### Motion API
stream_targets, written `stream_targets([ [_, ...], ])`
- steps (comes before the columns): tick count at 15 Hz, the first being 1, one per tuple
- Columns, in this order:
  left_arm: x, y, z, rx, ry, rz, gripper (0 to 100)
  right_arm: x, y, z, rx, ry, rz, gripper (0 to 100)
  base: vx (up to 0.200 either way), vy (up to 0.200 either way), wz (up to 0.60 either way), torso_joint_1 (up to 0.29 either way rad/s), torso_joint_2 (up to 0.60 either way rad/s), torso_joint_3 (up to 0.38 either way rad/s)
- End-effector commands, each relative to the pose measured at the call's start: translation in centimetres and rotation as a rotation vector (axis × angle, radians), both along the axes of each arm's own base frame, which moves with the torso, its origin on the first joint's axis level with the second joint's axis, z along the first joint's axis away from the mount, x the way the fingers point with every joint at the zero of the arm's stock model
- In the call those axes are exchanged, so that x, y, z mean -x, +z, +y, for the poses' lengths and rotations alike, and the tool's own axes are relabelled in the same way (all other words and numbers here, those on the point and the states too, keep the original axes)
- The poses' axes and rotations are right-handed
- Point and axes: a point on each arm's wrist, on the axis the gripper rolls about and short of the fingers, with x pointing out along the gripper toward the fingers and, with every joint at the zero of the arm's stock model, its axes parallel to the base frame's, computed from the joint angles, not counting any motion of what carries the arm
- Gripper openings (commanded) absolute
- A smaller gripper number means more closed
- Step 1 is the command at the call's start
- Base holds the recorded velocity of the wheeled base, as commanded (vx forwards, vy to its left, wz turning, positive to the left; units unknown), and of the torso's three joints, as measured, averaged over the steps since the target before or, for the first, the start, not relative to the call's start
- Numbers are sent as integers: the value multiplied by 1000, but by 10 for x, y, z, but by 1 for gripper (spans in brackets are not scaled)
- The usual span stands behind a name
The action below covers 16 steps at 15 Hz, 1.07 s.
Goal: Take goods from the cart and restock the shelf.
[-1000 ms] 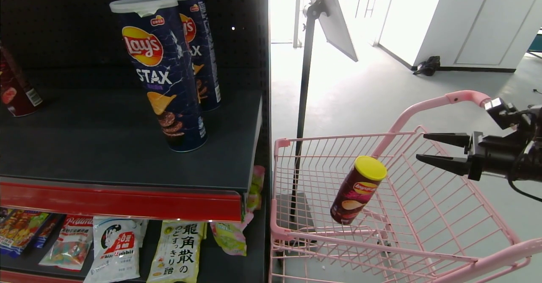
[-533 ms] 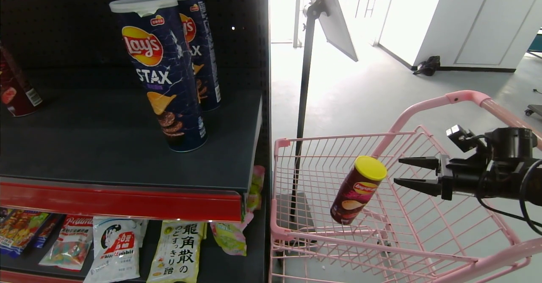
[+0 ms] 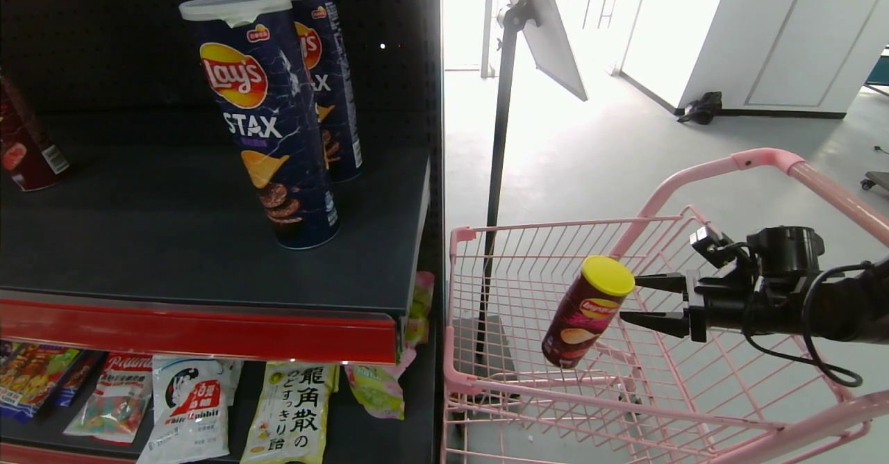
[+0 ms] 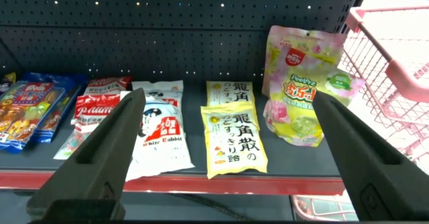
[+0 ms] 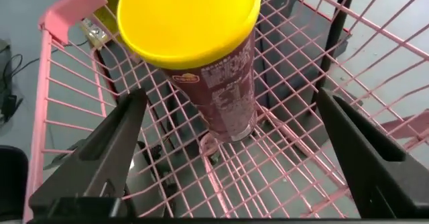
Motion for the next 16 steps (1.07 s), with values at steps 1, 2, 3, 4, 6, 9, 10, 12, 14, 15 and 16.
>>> stream_targets([
  [1,0,0,0,0,0,3,100,-11,-9,5,0,19,3,100,0,0,0,0,0,0],
  [2,0,0,0,0,0,0,100,-19,-3,12,1,40,-22,100,0,0,0,0,0,0],
  [3,0,0,0,0,2,2,100,-20,-2,18,1,55,-25,100,0,0,0,0,0,0],
  [4,0,0,0,0,0,3,100,-20,-2,22,0,67,-26,100,0,0,0,0,0,0],
  [6,0,0,0,0,0,2,100,-20,-1,37,-1,110,-27,100,0,0,0,0,0,0],
  [9,0,0,0,0,2,2,100,-20,0,53,0,152,-32,100,0,0,0,0,0,0],
  [10,0,0,0,0,0,2,100,-18,-1,67,-3,191,-25,100,0,0,0,0,0,0],
  [12,0,0,0,0,0,3,100,-16,-3,80,-4,228,-17,100,0,0,0,0,0,0],
  [14,0,0,0,0,0,3,100,-14,-4,92,-6,258,-10,100,0,0,0,0,0,0],
  [15,0,0,0,0,0,3,100,-14,-4,96,-8,269,-8,100,0,0,0,0,0,0],
  [16,0,0,0,0,0,2,100,-14,-5,98,-8,273,-5,0,0,0,0,0,0,0],
])
